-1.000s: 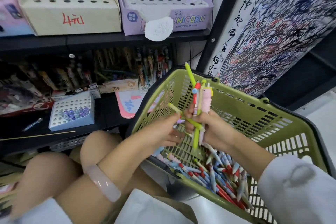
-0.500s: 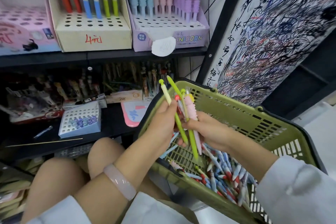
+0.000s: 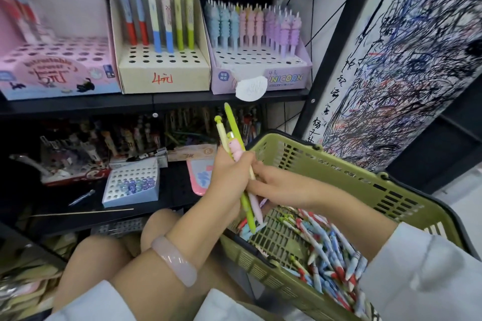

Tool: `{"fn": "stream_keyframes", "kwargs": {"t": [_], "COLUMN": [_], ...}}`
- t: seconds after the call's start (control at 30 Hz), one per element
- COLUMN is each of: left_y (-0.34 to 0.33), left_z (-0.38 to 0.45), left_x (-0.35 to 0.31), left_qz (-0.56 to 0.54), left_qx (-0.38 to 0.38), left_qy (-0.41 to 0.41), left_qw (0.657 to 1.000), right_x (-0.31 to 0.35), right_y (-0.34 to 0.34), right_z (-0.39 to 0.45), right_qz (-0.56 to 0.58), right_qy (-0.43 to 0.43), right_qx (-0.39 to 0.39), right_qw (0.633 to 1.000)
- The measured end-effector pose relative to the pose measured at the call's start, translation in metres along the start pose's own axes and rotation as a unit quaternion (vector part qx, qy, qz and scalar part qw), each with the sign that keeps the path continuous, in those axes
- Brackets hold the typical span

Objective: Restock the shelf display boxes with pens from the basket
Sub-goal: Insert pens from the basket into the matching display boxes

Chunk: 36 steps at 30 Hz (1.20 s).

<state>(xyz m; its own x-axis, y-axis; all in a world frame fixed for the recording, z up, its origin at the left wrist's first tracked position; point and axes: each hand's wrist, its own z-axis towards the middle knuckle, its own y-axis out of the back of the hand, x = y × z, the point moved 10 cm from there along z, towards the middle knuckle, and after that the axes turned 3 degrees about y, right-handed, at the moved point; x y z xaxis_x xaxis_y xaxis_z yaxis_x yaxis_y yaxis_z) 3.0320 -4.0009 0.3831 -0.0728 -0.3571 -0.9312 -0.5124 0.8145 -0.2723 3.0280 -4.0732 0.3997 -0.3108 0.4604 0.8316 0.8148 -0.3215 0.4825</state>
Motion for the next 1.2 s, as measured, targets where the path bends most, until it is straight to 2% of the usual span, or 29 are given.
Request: {"fn": "stream_keyframes", "kwargs": {"t": [0.07, 0.13, 0.27, 0.3, 0.43, 0.5, 0.6, 0.67, 0.73, 0.8, 0.83, 0.97, 1.03, 1.1, 1.13, 1.2], "left_y": [0.006, 0.009, 0.016, 0.018, 0.024, 0.026, 0.035, 0.042, 0.046, 0.048, 0.049, 0.052, 0.058, 0.067, 0.073, 0.086], "left_z": [0.003, 0.006, 0.010, 0.011, 0.015, 0.015, 0.018, 0.021, 0.024, 0.025, 0.025, 0.023, 0.025, 0.029, 0.031, 0.038], "left_x": [-0.009, -0.019, -0.040, -0.045, -0.056, -0.060, -0.068, -0.074, -0.081, -0.087, -0.090, -0.091, -0.095, -0.103, -0.108, -0.118], "left_qz": [-0.027, -0.005, 0.004, 0.008, 0.056, 0.062, 0.042, -0.004, -0.041, -0.051, -0.053, -0.068, -0.074, -0.090, -0.104, -0.119], "left_qx": [0.009, 0.028, 0.062, 0.072, 0.102, 0.120, 0.119, 0.120, 0.135, 0.159, 0.170, 0.190, 0.182, 0.172, 0.165, 0.142], "left_qy": [0.000, -0.011, -0.025, -0.026, -0.045, -0.051, -0.049, -0.034, -0.018, -0.008, -0.005, 0.020, 0.020, 0.015, 0.012, -0.001], "left_qw": [1.000, 1.000, 0.998, 0.997, 0.992, 0.989, 0.991, 0.992, 0.990, 0.986, 0.984, 0.979, 0.980, 0.981, 0.981, 0.983], "right_x": [0.014, 0.022, 0.043, 0.050, 0.062, 0.069, 0.074, 0.085, 0.117, 0.143, 0.150, 0.170, 0.173, 0.177, 0.182, 0.187], "right_y": [0.007, 0.025, 0.088, 0.096, 0.085, 0.083, 0.084, 0.094, 0.096, 0.074, 0.064, 0.046, 0.040, 0.052, 0.067, 0.118], "right_z": [-0.001, 0.003, 0.017, 0.022, 0.058, 0.068, 0.078, 0.074, 0.061, 0.055, 0.055, 0.056, 0.061, 0.067, 0.070, 0.076], "right_qz": [-0.054, -0.092, -0.059, -0.029, 0.149, 0.191, 0.200, 0.101, -0.126, -0.350, -0.422, -0.531, -0.560, -0.559, -0.527, -0.363], "right_qy": [0.014, 0.008, 0.029, 0.043, 0.076, 0.098, 0.105, 0.134, 0.235, 0.322, 0.343, 0.416, 0.449, 0.446, 0.432, 0.372], "right_qx": [0.020, -0.013, -0.231, -0.261, -0.227, -0.226, -0.235, -0.287, -0.335, -0.313, -0.299, -0.307, -0.283, -0.291, -0.321, -0.411], "right_qw": [0.998, 0.996, 0.971, 0.964, 0.960, 0.950, 0.945, 0.943, 0.904, 0.822, 0.784, 0.672, 0.637, 0.636, 0.658, 0.749]}}
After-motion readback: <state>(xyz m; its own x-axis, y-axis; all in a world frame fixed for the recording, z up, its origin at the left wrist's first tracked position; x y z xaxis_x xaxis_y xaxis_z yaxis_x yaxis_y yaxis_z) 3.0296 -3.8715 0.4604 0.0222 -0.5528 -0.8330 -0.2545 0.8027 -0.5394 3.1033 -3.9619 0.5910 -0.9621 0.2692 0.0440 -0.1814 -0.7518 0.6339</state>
